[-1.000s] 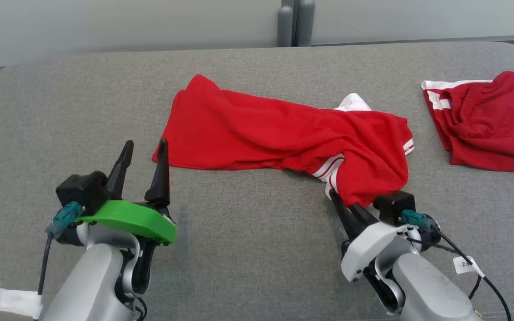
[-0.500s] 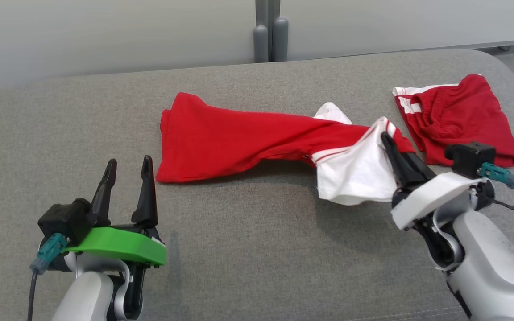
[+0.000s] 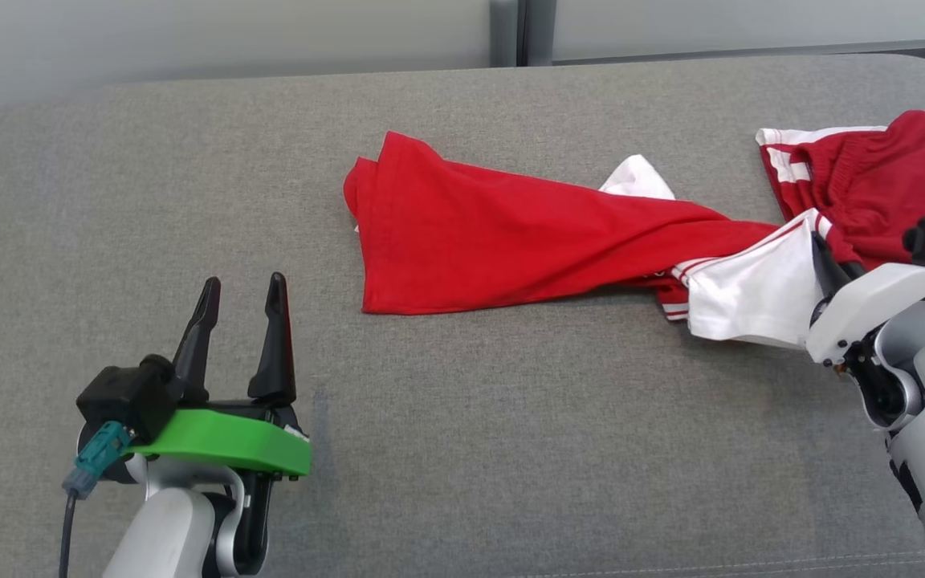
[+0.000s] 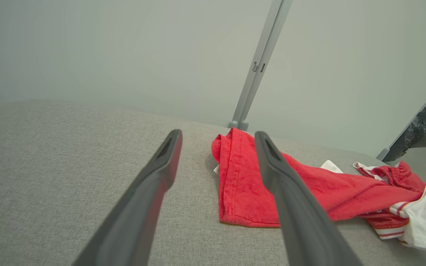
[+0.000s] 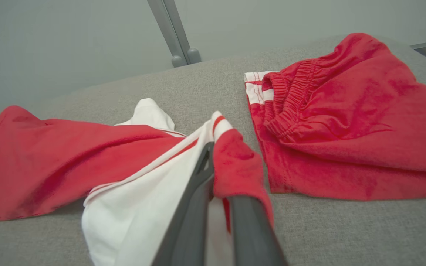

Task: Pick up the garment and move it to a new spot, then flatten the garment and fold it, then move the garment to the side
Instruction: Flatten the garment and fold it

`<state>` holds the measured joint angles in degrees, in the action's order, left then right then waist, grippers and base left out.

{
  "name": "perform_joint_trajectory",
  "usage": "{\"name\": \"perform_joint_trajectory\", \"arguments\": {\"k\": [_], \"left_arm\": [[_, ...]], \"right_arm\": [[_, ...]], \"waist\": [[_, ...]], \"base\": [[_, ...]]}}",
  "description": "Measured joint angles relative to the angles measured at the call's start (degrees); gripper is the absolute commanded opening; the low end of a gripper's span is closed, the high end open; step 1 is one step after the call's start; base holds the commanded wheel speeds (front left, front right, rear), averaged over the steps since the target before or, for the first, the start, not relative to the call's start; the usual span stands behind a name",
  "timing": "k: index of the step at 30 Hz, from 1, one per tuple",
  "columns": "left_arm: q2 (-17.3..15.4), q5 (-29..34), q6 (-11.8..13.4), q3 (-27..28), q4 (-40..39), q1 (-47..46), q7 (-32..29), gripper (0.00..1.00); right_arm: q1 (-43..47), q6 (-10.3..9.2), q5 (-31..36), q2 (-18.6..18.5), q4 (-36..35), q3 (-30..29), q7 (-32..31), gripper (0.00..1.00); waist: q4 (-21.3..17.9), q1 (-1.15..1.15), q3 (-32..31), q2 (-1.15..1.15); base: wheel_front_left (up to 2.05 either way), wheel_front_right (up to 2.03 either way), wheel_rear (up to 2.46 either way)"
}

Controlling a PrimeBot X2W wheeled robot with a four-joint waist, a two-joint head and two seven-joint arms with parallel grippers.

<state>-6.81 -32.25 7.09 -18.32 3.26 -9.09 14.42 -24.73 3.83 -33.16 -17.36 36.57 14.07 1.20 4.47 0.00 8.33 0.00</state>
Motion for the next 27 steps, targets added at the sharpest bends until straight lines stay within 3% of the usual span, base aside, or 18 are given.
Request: {"name": "perform_joint_trajectory", "arguments": {"k": [5, 6, 7, 8, 9, 18, 27], "left_arm": [[0.2, 0.4, 0.0, 0.9, -0.1, 0.0, 0.0, 1.00], [0.2, 0.7, 0.0, 1.0, -0.1, 0.0, 0.0, 1.00], [0.2, 1.0, 0.0, 0.9, -0.2, 0.0, 0.0, 1.00], [0.2, 1.3, 0.0, 1.0, -0.5, 0.0, 0.0, 1.00], [0.2, 1.4, 0.0, 1.2, -0.7, 0.0, 0.0, 1.00], [0.2, 1.9, 0.0, 1.6, -2.1, 0.1, 0.0, 1.00], [0.5, 2.4, 0.0, 1.5, -2.5, 1.7, 0.0, 1.00]], "right_arm": [[-2.0, -0.34, 1.1, -0.6, 3.6, 0.9, -0.3, 0.00], [-2.0, -0.42, 1.4, -0.5, 4.0, 0.9, -0.1, 0.09], [-2.0, -0.42, 1.4, -0.4, 4.4, 0.9, 0.4, 0.27], [-2.1, -0.34, 1.4, -0.2, 4.7, 0.9, 0.5, 0.93], [-2.2, -0.29, 1.4, 0.1, 4.8, 1.2, 0.9, 1.00], [-2.4, 1.70, 2.5, 0.5, 3.7, 3.1, 6.7, 1.00], [2.5, 2.22, 0.7, 2.0, 0.7, 2.8, 10.5, 1.00]], "waist": [[1.1, 0.00, 1.3, 0.00], [1.2, 0.00, 1.5, 0.00], [1.2, 0.00, 1.6, 0.00], [1.2, 0.00, 1.7, 0.00], [1.0, 0.00, 1.7, 0.00], [-2.8, 0.00, 1.7, 0.00], [-8.0, 0.00, 1.1, 0.00]], "base": [[0.00, 0.00, 0.00], [0.00, 0.00, 0.00], [0.00, 0.00, 0.00], [0.00, 0.00, 0.00], [0.00, 0.00, 0.00], [0.00, 0.00, 0.00], [0.00, 0.00, 0.00]]}}
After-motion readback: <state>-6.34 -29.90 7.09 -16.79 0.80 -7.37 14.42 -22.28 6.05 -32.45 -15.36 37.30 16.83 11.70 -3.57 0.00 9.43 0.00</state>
